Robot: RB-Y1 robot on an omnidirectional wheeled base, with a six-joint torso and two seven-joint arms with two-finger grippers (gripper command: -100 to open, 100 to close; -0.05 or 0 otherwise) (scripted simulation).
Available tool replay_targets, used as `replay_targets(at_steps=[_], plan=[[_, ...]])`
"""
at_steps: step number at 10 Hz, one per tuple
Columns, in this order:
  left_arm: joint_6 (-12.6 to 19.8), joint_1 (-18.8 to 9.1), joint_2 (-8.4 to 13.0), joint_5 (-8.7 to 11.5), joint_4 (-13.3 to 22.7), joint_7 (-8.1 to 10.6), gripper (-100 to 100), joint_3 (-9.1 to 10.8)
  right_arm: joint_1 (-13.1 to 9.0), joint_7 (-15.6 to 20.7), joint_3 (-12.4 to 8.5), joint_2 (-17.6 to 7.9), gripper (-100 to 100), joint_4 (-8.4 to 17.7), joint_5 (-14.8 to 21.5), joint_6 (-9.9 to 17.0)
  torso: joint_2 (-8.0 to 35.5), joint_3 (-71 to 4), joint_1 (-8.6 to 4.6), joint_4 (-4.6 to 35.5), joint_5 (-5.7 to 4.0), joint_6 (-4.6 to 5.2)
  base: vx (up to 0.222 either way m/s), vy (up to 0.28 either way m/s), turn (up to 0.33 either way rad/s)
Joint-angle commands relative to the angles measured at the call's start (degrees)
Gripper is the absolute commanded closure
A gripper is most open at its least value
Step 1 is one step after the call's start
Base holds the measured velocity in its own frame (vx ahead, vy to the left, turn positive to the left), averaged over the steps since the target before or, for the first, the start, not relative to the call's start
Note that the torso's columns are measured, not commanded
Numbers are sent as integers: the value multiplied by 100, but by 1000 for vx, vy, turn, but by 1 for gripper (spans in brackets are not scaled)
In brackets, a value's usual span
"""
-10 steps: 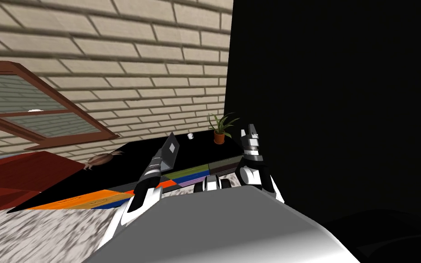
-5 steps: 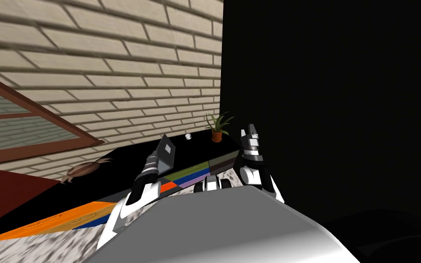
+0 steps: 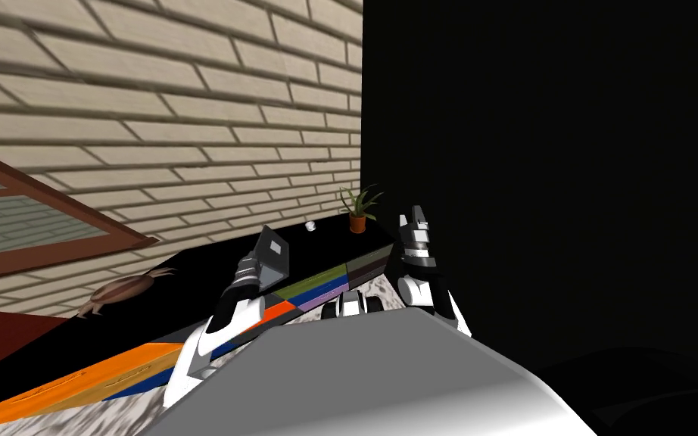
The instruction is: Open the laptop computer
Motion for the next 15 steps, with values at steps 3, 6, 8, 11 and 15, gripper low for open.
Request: replay_targets(at_steps=[3, 6, 8, 11, 15], plan=[[363, -327, -72, 304, 229, 461, 100, 209, 1, 0, 0, 0, 0, 0, 0, 0, -35, -24, -17, -4, -10, 10, -66, 57, -37], [430, -467, -119, 587, 482, 759, 100, 174, 1, 0, -1, -1, 0, 0, 0, 0, -42, -28, 13, -7, -1, 19, -29, 105, 57], [474, -561, -150, 776, 650, 957, 100, 150, 1, 0, -1, -1, 0, 0, 0, 0, -35, -24, 16, -8, 1, 10, -34, 97, 49], [541, -701, -197, 1060, 902, 1254, 100, 115, 1, 0, -1, -1, 0, 0, 0, 0, -19, -15, -3, 5, -13, 13, -28, 91, 55], [302, -818, -191, 1330, 1333, 1503, 100, 21, 1, 0, 0, 0, 0, 0, 0, 0, 27, 10, -43, 29, -39, 7, -19, 58, 33]])
